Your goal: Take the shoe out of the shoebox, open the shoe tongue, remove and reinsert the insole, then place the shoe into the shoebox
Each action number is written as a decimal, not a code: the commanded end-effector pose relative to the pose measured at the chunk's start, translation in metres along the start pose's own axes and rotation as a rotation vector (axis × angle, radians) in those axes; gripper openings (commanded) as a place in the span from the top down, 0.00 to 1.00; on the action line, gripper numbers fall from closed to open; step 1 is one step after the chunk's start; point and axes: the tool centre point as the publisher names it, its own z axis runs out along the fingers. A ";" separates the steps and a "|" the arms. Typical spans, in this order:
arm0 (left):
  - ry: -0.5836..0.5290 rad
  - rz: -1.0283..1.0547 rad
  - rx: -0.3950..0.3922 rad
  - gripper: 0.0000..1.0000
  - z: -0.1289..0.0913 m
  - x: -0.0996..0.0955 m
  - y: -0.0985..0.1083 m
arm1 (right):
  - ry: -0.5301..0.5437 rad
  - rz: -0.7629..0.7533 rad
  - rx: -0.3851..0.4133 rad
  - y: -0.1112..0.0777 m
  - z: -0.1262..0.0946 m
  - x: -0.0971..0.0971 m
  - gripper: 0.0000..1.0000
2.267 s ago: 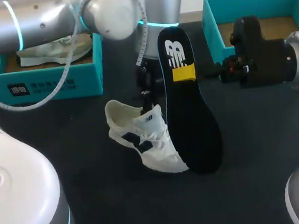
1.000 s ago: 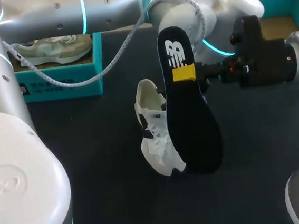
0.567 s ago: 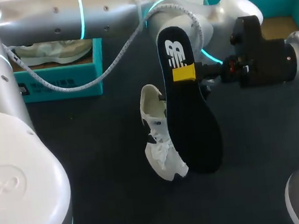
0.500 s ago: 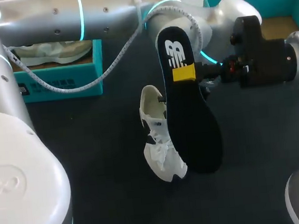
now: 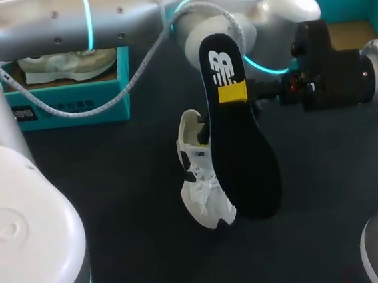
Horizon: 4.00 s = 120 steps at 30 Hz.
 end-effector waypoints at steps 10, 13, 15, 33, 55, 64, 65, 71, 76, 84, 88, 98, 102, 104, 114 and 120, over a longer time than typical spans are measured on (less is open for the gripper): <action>-0.397 -0.060 -0.077 0.00 -0.076 0.036 0.039 | -0.007 0.001 -0.009 -0.002 0.005 0.004 1.00; -0.444 -0.079 -0.088 0.00 -0.088 0.040 0.051 | -0.007 0.001 -0.009 -0.002 0.005 0.004 1.00; -0.504 -0.070 -0.077 0.00 -0.094 0.045 0.060 | -0.007 0.001 -0.009 -0.002 0.005 0.004 1.00; -0.959 0.065 -0.137 0.00 -0.156 0.095 0.056 | -0.007 0.160 -0.218 0.079 -0.050 -0.070 1.00; -0.981 0.168 -0.141 0.00 -0.159 0.124 0.051 | -0.101 0.233 -0.272 0.099 -0.062 -0.101 1.00; -1.127 0.159 -0.121 0.00 -0.158 0.125 0.051 | -0.101 0.233 -0.272 0.099 -0.062 -0.101 1.00; -1.183 0.172 -0.127 0.00 -0.159 0.127 0.051 | -0.112 0.249 -0.263 0.102 -0.062 -0.104 1.00; -1.385 0.163 -0.182 0.00 -0.173 0.138 0.058 | -0.139 0.356 -0.251 0.122 -0.063 -0.124 1.00; -1.552 0.163 -0.164 0.00 -0.186 0.140 0.051 | -0.147 0.443 -0.311 0.137 -0.063 -0.141 1.00; -1.788 0.138 -0.112 0.00 -0.214 0.144 0.044 | -0.183 0.496 -0.348 0.159 -0.058 -0.161 1.00; -1.792 0.163 -0.124 0.00 -0.220 0.141 0.038 | -0.221 0.504 -0.397 0.163 -0.061 -0.171 1.00; -1.780 0.160 -0.112 0.00 -0.224 0.141 0.034 | -0.242 0.495 -0.398 0.164 -0.062 -0.172 1.00; -1.780 0.160 -0.112 0.00 -0.224 0.141 0.034 | -0.242 0.495 -0.398 0.164 -0.062 -0.172 1.00; -1.780 0.160 -0.112 0.00 -0.224 0.141 0.034 | -0.242 0.495 -0.398 0.164 -0.062 -0.172 1.00; -1.809 0.182 -0.043 0.00 -0.216 0.134 0.027 | -0.238 0.610 -0.352 0.173 -0.047 -0.193 1.00; -1.807 0.191 -0.021 0.00 -0.210 0.134 0.016 | -0.266 0.671 -0.263 0.175 -0.032 -0.208 1.00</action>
